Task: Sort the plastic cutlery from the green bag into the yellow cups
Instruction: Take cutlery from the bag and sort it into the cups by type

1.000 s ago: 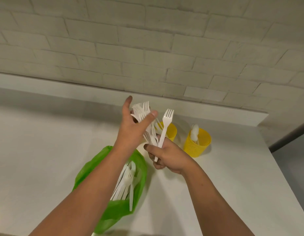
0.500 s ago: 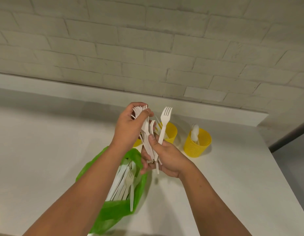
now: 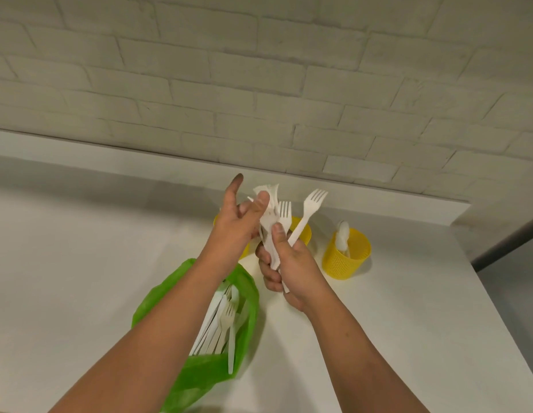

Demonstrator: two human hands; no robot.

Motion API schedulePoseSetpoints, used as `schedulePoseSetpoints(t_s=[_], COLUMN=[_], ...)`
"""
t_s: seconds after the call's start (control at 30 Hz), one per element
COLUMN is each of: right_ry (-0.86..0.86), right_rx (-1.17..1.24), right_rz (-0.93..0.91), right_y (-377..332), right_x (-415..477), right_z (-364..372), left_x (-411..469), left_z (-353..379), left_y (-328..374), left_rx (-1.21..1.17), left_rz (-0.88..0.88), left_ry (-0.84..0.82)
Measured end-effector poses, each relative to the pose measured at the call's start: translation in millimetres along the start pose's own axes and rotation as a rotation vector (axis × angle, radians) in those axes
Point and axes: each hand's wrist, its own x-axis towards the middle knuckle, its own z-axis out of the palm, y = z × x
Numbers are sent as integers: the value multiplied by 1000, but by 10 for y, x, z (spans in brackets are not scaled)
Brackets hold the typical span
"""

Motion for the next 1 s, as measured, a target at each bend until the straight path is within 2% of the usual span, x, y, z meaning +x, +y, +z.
schedulePoseSetpoints(t_s=[0.07, 0.17, 0.33, 0.47, 0.57, 0.7, 0.83, 1.0], right_ry=[54, 106, 112, 139, 154, 160, 157, 174], right_rx=[10, -21, -26, -134, -285, -372, -397, -388], right_rz=[-32, -40, -7, -27, -71, -100, -106, -111], right_y=[-17, -18, -1, 64, 112, 80, -25, -35], right_x=[29, 53, 22, 34, 33, 62, 161, 337], right_z=[6, -6, -18, -26, -12, -39, 7, 68], left_x=[-20, -79, -147, -140, -139, -108, 13, 119], left_z=[8, 12, 3, -22, -69, -184, -287, -304], left_y=[-55, -98, -140, -214, -241, -170, -138, -133], left_rx=[7, 178, 2, 142, 418, 312, 213, 326], left_rz=[-13, 14, -85, -38, 77, 37, -18, 31], left_ry=[-26, -41, 29, 43, -26, -201, -136, -43])
